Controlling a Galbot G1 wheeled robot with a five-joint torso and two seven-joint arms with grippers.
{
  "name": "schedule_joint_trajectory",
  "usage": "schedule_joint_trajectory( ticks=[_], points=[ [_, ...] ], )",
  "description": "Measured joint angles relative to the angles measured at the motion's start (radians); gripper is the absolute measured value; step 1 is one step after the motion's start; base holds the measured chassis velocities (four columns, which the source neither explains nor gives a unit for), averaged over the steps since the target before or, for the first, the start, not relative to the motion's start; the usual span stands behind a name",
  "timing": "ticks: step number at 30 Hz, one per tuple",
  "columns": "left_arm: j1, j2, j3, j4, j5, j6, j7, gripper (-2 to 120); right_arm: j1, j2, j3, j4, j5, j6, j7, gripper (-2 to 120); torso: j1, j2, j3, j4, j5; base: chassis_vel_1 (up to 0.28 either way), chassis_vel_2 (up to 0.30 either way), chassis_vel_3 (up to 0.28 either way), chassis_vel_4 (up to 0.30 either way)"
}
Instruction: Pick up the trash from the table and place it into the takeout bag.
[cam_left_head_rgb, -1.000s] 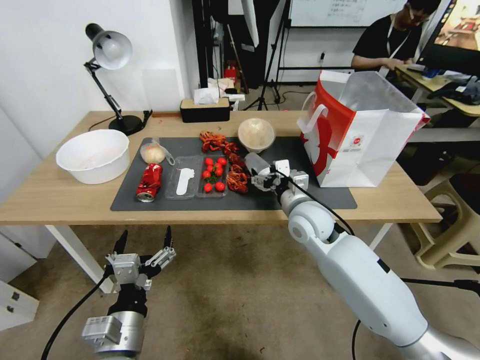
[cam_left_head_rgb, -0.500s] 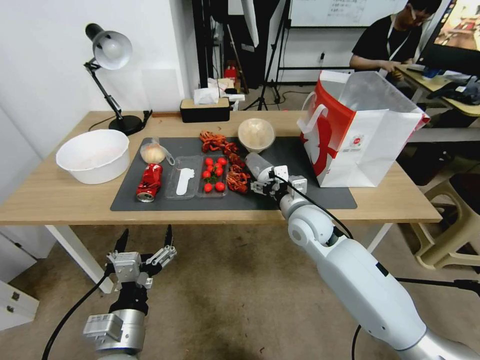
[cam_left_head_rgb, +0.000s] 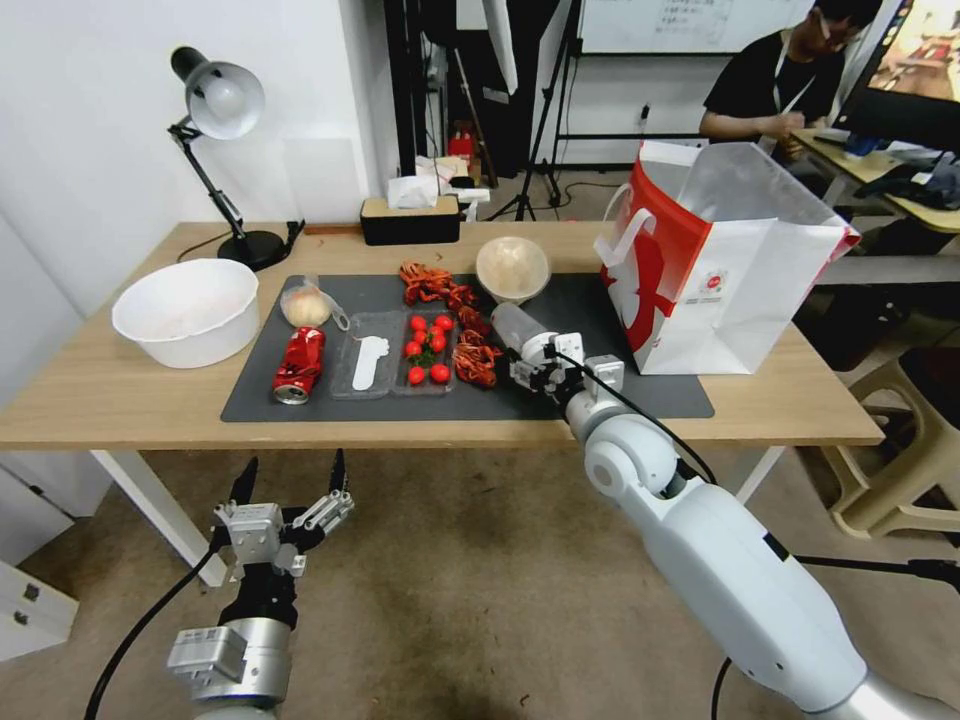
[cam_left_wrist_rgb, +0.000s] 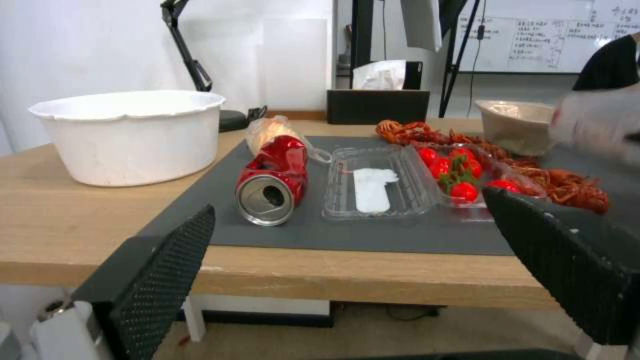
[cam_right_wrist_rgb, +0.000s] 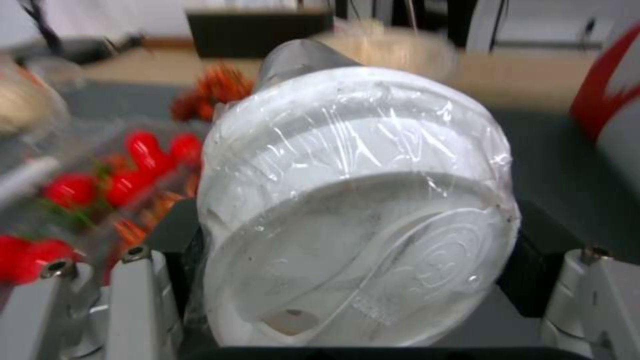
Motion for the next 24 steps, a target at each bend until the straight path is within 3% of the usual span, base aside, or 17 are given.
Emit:
schedule_joint_trajectory(
  ticks=[7, 8, 13, 16, 19, 24],
  points=[
    [-0.001, -0.001, 0.003, 0.0, 0.0, -0.001, 0.0, 100, -0.02, -0.021, 0.021, 0.039, -0.005, 0.027, -0.016, 75, 0.0, 0.0, 0.0, 0.0, 0.0002, 0.0, 0.0, 0.0, 0.0],
    [0.001, -0.001, 0.003, -0.003, 0.001, -0.002, -0.001, 100, -0.054, -0.07, 0.059, 0.141, -0.029, 0.051, -0.048, 73, 0.0, 0.0, 0.0, 0.0, 0.0002, 0.0, 0.0, 0.0, 0.0],
    [0.003, -0.002, 0.003, -0.01, 0.002, -0.004, -0.001, 100, -0.071, -0.149, 0.13, 0.256, -0.043, 0.088, -0.071, 72, 0.0, 0.0, 0.0, -0.0004, 0.0002, 0.0, 0.0, 0.0, 0.0],
    [0.002, -0.003, 0.004, -0.013, 0.004, -0.004, -0.001, 100, 0.033, -0.218, 0.198, 0.306, -0.004, 0.102, -0.001, 72, 0.0, 0.0, 0.0, 0.0, -0.0002, 0.0, 0.0, 0.0, 0.0],
    [0.003, -0.005, 0.006, -0.014, 0.005, -0.004, 0.0, 100, 0.108, -0.253, 0.218, 0.297, 0.04, 0.09, 0.035, 72, 0.0, 0.0, 0.0, 0.0003, 0.0001, 0.0, 0.0, 0.0, 0.0],
    [0.017, 0.003, 0.015, -0.015, 0.006, -0.009, -0.002, 100, 0.232, -0.332, 0.267, 0.178, 0.118, 0.037, 0.093, 72, 0.0, 0.0, 0.0, -0.0002, 0.0002, 0.0, 0.0, 0.0, 0.0]
  ],
)
